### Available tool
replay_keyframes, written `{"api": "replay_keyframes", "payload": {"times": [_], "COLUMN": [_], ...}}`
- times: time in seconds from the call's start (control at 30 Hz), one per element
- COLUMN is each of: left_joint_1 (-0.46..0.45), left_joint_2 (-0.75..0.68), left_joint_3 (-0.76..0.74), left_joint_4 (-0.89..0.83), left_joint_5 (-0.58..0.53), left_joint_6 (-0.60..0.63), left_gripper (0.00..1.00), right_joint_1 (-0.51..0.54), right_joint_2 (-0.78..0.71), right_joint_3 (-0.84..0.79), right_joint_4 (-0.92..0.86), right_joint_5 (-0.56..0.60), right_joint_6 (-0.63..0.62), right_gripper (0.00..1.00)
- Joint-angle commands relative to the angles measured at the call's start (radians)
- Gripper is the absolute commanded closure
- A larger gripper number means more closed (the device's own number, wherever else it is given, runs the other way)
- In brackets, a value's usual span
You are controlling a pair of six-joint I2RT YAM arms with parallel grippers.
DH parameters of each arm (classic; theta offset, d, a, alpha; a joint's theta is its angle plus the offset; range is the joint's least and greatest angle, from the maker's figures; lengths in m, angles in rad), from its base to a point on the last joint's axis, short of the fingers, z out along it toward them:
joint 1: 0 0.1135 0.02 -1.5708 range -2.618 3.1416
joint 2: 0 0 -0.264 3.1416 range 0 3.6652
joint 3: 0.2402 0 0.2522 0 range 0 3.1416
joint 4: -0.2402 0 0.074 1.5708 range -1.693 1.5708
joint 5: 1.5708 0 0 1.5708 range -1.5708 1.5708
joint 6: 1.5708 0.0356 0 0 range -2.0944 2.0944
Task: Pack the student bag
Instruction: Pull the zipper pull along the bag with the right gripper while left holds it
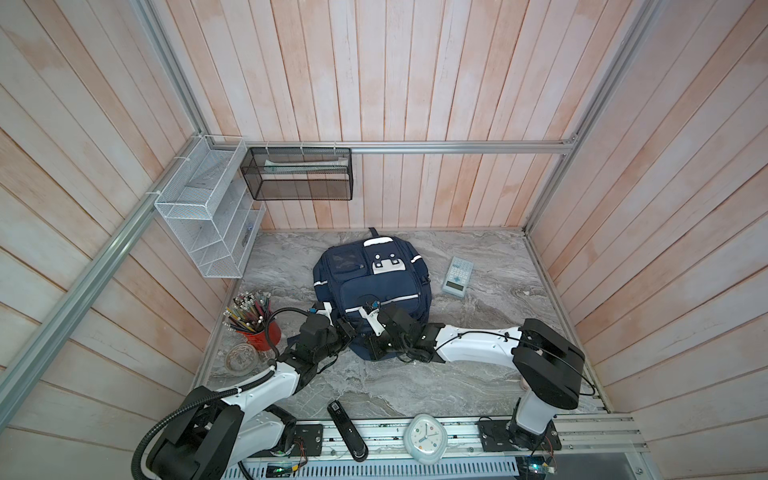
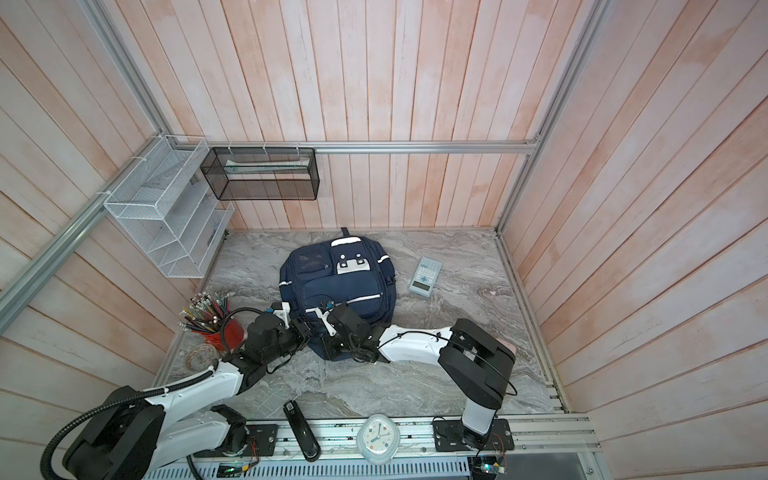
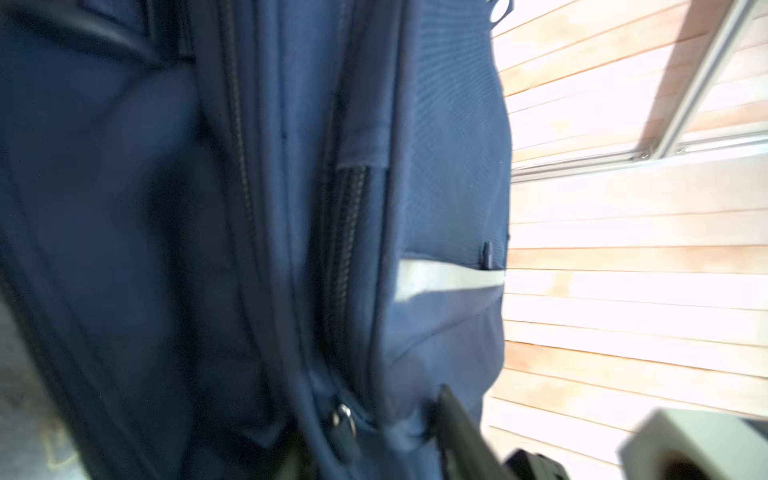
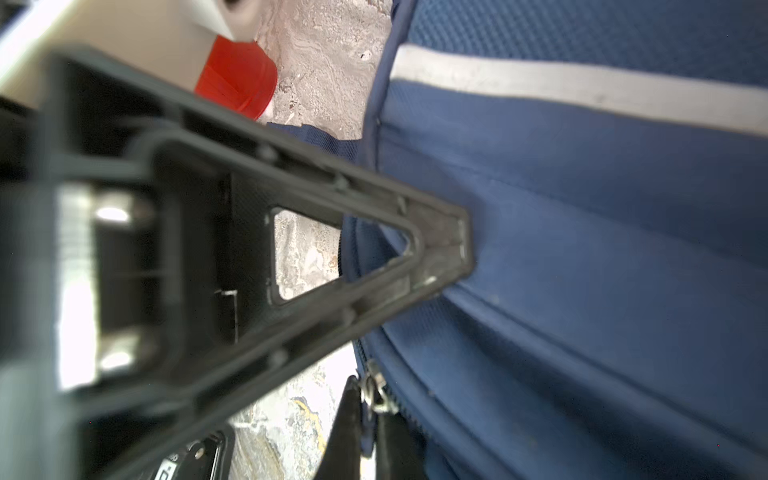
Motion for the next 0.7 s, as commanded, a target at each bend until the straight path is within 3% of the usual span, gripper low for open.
{"api": "replay_keyframes", "payload": {"times": [0.0, 0.03, 0.1, 0.23, 0.33, 0.67], "left_joint_1": [-0.006, -0.005, -0.006, -0.005, -0.006, -0.003], "left_joint_2": [-0.008, -0.024, -0.055, -0.065, -0.083, -0.121], "left_joint_3": [0.051, 0.058, 0.072, 0.089, 0.132, 0.202], "left_joint_4": [-0.031, -0.061, -0.129, -0.173, -0.238, -0.368], "left_joint_5": [-0.038, -0.051, -0.095, -0.107, -0.122, -0.207], "left_joint_6": [0.02, 0.033, 0.061, 0.096, 0.139, 0.216], "left_gripper": [0.58, 0.62, 0.8, 0.96, 1.0, 1.0], "right_joint_1": [0.013, 0.011, 0.009, 0.005, 0.0, -0.089], "right_joint_2": [-0.015, -0.014, -0.013, -0.02, -0.033, -0.163], "right_joint_3": [-0.011, -0.011, -0.007, 0.004, 0.014, -0.135], "right_joint_4": [0.038, 0.035, 0.034, 0.035, 0.009, -0.128], "right_joint_5": [-0.015, -0.011, -0.012, -0.018, -0.014, 0.032], "right_joint_6": [-0.023, -0.026, -0.031, -0.045, -0.062, -0.078], "right_gripper": [1.0, 1.0, 1.0, 1.0, 1.0, 1.0]}}
